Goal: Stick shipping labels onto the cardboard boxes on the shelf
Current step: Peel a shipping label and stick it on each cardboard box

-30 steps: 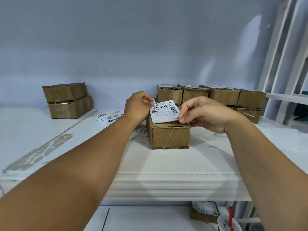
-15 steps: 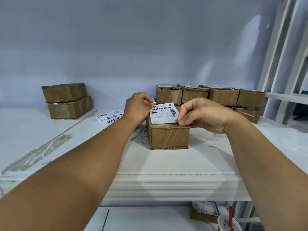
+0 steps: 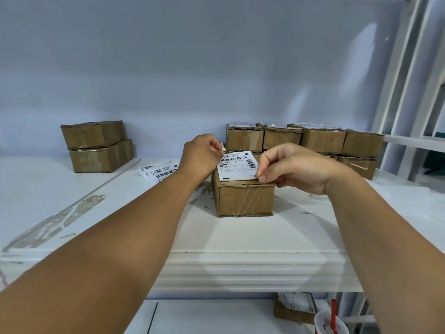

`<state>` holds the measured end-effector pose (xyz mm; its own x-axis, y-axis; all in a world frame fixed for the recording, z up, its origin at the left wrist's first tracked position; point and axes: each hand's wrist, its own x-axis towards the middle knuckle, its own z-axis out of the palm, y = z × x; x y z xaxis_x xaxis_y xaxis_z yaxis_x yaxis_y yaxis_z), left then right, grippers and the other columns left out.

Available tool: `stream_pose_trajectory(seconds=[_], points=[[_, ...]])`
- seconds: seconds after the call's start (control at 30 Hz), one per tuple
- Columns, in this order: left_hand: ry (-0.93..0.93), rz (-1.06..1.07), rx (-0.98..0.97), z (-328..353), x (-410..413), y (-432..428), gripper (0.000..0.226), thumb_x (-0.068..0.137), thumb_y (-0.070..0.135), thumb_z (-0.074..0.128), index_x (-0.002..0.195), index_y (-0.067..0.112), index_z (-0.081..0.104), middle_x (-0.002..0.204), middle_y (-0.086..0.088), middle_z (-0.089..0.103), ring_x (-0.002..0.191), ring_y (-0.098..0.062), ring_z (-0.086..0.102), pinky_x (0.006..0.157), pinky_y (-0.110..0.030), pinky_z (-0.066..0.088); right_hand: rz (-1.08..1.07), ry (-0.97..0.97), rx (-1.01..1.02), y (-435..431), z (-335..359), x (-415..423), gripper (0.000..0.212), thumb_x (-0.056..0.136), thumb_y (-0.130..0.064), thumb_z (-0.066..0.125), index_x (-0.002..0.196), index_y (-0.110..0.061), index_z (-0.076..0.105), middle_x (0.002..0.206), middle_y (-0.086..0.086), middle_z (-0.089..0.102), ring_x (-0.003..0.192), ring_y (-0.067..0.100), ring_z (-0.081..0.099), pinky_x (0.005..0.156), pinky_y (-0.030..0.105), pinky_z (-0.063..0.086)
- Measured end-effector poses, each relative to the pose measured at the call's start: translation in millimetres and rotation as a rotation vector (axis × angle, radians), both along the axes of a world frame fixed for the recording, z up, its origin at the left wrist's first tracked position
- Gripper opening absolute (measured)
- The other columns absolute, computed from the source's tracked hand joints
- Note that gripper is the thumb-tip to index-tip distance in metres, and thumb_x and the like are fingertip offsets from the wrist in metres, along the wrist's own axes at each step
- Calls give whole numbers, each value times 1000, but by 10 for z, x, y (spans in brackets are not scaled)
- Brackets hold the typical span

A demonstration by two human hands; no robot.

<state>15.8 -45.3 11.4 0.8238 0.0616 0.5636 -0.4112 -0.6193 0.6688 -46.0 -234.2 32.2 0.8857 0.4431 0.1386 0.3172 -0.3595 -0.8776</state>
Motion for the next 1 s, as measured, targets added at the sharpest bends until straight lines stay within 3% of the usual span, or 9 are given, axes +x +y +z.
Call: stream_pose_trajectory(seconds=[0.23,0.4,0.47,0.53,0.63,0.77,0.9,1.0], points=[[-16,7,27,7,2,5,6,87,9,62,87,15,63,80,3,62,70,-4,52,48,4,32,-1,-24,-41,-5,-4,16,35,76,10,62,57,-19,67,61,-2,57,59,9,44,53,16,34],[-8,-2,29,-3,10,-3,9,86,7,61,85,16,63,77,5,60,75,-9,55,50,3,33,45,-1,-71,-20,-7,8,13,60,-7,62,60,-20,67,66,0,51,62,10,40,53,18,32],[2,4,55,-2,18,4,8,86,10,63,90,17,64,84,4,60,80,-11,54,54,-5,35,57,-11,-68,-30,-3,1,11,61,-10,60,62,-19,67,66,-1,51,62,10,39,52,18,32],[5,26,95,-6,41,21,12,85,13,65,96,17,65,99,2,61,87,-11,51,67,-14,34,55,-24,-55,-32,3,-8,9,63,-14,60,62,-17,68,63,-4,55,59,9,39,51,16,34],[-40,24,130,4,26,23,15,85,9,60,94,20,64,107,1,62,92,-10,50,75,-17,34,36,-28,-26,-21,0,-2,11,66,-19,61,61,-16,69,65,-1,56,56,8,38,50,15,33],[-62,-132,33,76,-121,-46,13,90,15,58,91,26,64,100,9,65,97,-6,57,74,-15,40,-25,-25,23,-5,-26,36,19,81,-13,64,63,-12,68,62,0,58,54,10,32,49,18,28],[159,-406,113,78,-220,-101,20,92,23,58,109,19,68,113,6,67,107,-5,59,95,-22,43,-75,-17,70,8,-42,53,24,90,-9,54,68,-8,63,56,-6,58,51,9,30,48,19,24],[292,-499,184,78,-245,-83,30,91,25,60,120,21,64,121,6,64,115,-5,55,104,-24,37,-246,-42,223,15,-56,128,24,91,-11,55,68,-12,64,63,-6,64,53,10,34,46,18,25]])
